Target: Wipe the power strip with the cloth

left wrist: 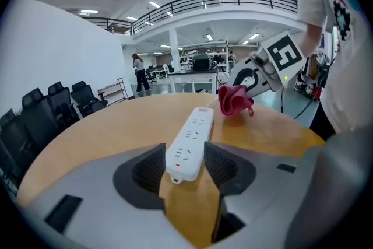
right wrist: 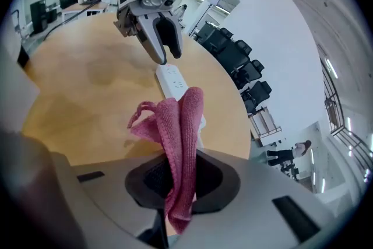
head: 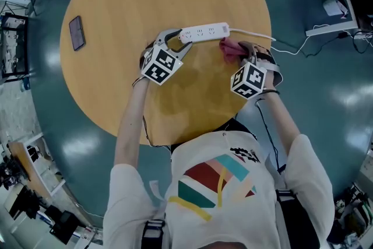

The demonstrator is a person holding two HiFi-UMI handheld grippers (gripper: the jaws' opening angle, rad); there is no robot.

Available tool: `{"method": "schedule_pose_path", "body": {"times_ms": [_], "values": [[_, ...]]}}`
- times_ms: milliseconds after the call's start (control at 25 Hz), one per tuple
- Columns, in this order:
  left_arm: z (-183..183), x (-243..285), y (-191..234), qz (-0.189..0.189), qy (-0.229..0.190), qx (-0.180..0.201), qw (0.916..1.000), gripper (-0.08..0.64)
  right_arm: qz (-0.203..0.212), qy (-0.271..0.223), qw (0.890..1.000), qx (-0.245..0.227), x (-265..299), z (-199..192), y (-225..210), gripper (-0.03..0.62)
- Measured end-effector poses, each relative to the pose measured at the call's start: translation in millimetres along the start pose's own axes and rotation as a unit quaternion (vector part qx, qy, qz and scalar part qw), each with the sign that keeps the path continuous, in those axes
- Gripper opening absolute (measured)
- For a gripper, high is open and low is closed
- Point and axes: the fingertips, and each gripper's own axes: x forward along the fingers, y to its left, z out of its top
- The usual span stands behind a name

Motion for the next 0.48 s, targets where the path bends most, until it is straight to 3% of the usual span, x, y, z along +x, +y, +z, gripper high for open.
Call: {"method": "schedule_pose_path", "body": {"times_ms": [120,280,480], "values": [[-5,-8,5,0.002,0.001,0.008,1.0000,0.249,0.013,-0.008,1.000,0.020,-6,12,7,0.040],[-22,-10,14,-0.010,0.018,-0.005,0.9998,0.368,0.023,-0.006,0.999,0.028,-9,14,15,0.040],[-36,-4,20,-0.020,0.031,0.008,0.9993,0.370,0.043,-0.002,0.997,0.065,-9,13,25,0.039]]}}
